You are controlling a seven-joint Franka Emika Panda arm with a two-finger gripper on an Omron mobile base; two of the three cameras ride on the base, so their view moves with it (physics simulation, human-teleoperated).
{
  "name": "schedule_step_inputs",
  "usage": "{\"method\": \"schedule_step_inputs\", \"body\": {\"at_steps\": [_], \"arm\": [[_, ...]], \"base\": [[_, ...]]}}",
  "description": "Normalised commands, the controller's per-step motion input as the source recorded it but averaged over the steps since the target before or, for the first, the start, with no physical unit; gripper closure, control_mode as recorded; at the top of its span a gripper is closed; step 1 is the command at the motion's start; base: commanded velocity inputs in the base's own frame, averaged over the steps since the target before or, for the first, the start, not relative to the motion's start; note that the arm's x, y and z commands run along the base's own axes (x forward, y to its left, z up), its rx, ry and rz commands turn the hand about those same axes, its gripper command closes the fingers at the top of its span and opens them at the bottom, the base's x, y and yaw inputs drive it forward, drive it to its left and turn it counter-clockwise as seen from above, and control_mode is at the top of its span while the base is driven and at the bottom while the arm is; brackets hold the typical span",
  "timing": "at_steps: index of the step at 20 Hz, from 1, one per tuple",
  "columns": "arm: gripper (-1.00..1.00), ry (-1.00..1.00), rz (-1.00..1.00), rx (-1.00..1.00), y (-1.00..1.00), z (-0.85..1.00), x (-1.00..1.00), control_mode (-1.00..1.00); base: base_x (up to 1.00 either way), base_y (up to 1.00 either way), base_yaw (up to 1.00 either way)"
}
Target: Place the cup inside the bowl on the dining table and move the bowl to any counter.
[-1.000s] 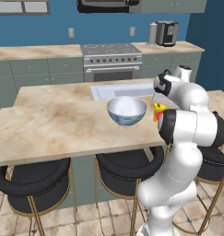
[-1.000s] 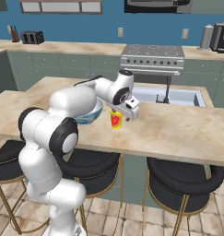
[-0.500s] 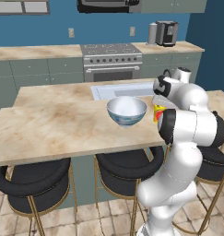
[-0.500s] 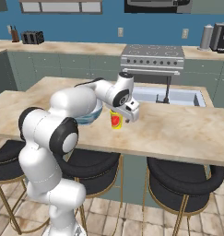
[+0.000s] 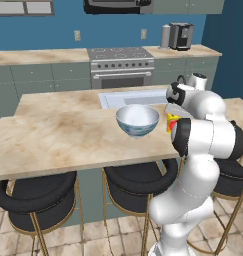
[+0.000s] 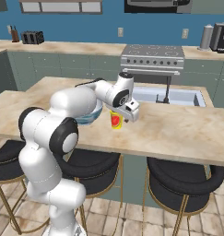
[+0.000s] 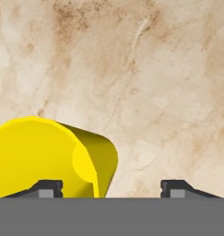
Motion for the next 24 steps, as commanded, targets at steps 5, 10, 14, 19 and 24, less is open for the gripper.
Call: {"method": "schedule_step_inputs", "body": {"at_steps": [5, 10, 14, 19, 24], "arm": [[1.00, 0.00, 0.00, 0.00, 0.00, 0.00, 0.00, -1.00], [1.00, 0.00, 0.00, 0.00, 0.00, 0.00, 0.00, -1.00], [1.00, 0.01, 0.00, 0.00, -0.01, 0.00, 0.00, -1.00], [1.00, 0.00, 0.00, 0.00, -0.01, 0.01, 0.00, -1.00], [1.00, 0.02, 0.00, 0.00, 0.00, 0.26, 0.00, -1.00]], "base": [[0.00, 0.00, 0.00], [0.00, 0.00, 0.00], [0.00, 0.00, 0.00], [0.00, 0.00, 0.00], [0.00, 0.00, 0.00]]}}
